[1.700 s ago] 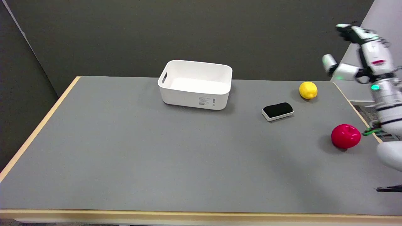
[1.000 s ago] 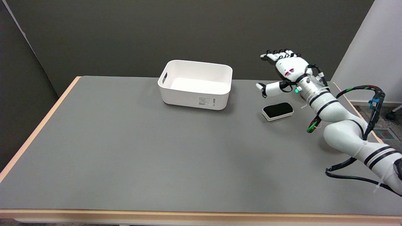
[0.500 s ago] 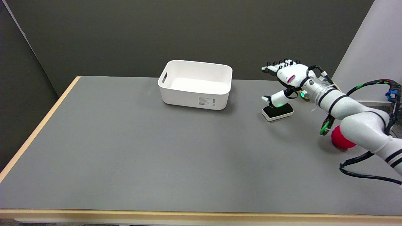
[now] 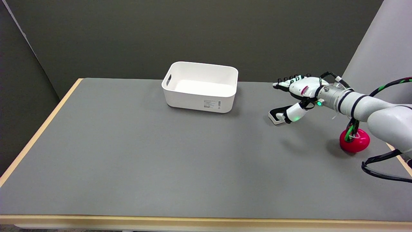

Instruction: Pick up the chalkboard eraser.

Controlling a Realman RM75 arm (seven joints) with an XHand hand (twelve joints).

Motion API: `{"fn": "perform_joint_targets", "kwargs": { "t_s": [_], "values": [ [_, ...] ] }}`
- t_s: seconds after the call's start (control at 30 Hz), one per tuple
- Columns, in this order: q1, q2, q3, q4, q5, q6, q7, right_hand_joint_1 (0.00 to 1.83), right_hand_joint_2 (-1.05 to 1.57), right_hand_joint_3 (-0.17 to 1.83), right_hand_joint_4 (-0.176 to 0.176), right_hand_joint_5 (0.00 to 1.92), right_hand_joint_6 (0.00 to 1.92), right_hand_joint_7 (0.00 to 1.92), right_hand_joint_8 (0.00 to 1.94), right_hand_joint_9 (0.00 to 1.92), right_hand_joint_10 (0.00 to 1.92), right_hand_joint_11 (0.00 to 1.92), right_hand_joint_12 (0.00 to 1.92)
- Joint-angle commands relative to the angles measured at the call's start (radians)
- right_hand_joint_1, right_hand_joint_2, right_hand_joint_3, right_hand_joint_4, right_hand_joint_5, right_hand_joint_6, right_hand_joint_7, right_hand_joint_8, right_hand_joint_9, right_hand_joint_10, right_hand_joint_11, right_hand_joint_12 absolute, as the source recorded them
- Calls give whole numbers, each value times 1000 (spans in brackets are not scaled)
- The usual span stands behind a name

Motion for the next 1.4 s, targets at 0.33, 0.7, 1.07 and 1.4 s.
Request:
{"fn": "perform_joint_targets", "kwargs": {
  "t_s": [0.33,0.7,1.07,1.4],
  "values": [
    [-10,34,-49,-131,66,-11,-127,466,503,947,7,41,161,93,312,64,588,-1,976],
    [102,-15,-168,-293,73,126,-219,592,536,961,-56,35,143,68,282,52,586,-1,951],
    [242,-16,-309,-391,82,175,-219,621,557,967,-82,42,165,74,294,44,575,-1,939],
    [290,-27,-363,-449,90,189,-219,634,605,981,-88,59,272,139,333,89,600,-1,981]
  ]
}}
